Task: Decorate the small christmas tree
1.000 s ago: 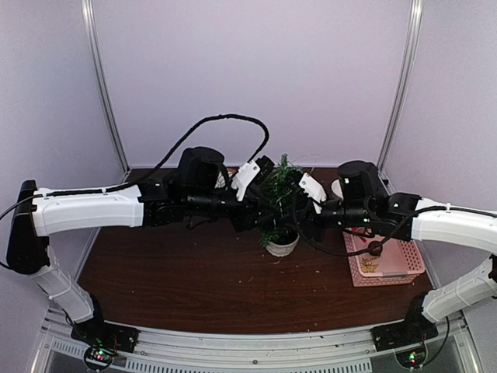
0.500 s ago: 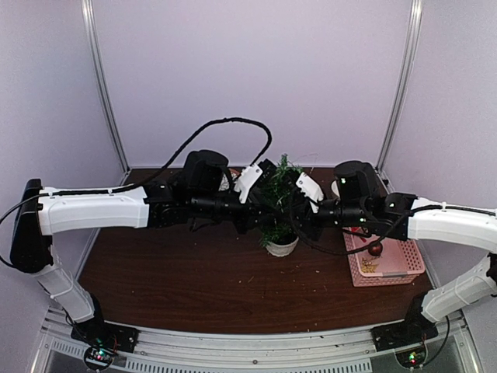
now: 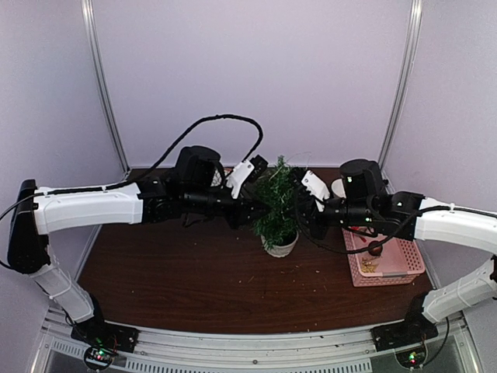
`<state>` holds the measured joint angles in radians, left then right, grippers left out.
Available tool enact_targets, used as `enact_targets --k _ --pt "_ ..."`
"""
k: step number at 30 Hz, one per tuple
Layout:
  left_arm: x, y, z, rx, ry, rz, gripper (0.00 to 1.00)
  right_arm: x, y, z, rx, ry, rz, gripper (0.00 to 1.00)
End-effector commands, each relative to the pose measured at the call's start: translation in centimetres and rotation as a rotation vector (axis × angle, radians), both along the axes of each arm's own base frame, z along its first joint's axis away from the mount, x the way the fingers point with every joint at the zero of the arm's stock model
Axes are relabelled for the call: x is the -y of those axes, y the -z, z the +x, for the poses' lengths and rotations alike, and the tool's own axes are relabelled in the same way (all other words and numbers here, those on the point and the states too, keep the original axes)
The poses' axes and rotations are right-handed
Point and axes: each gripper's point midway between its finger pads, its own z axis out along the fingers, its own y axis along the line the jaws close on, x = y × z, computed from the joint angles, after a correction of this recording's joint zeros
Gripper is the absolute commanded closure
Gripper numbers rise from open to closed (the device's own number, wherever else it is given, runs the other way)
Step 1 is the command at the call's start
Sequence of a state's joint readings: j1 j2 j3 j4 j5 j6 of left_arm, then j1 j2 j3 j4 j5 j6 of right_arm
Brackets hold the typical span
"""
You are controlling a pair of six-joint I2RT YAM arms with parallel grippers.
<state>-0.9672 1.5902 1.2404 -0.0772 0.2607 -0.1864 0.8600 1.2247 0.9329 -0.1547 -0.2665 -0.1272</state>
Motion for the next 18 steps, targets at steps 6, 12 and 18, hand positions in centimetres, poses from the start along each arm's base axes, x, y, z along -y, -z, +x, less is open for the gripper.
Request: enact_targets --k 6,12,18 --pt "0.5 -3.4 -2.8 0.03 0.166 -0.112 0.51 -1.0 -2.2 0.2 0.026 -0.008 0.057 1.0" --pt "2.1 -2.7 -2.6 -0.01 0.184 -0.125 0.54 -0.9 -2.4 0.0 0.027 -0.012 0.064 1.0" --pt "3.5 -2.2 -2.3 -0.051 0.185 -0.133 0.55 -0.9 -2.7 0.0 0.027 -0.012 0.074 1.0"
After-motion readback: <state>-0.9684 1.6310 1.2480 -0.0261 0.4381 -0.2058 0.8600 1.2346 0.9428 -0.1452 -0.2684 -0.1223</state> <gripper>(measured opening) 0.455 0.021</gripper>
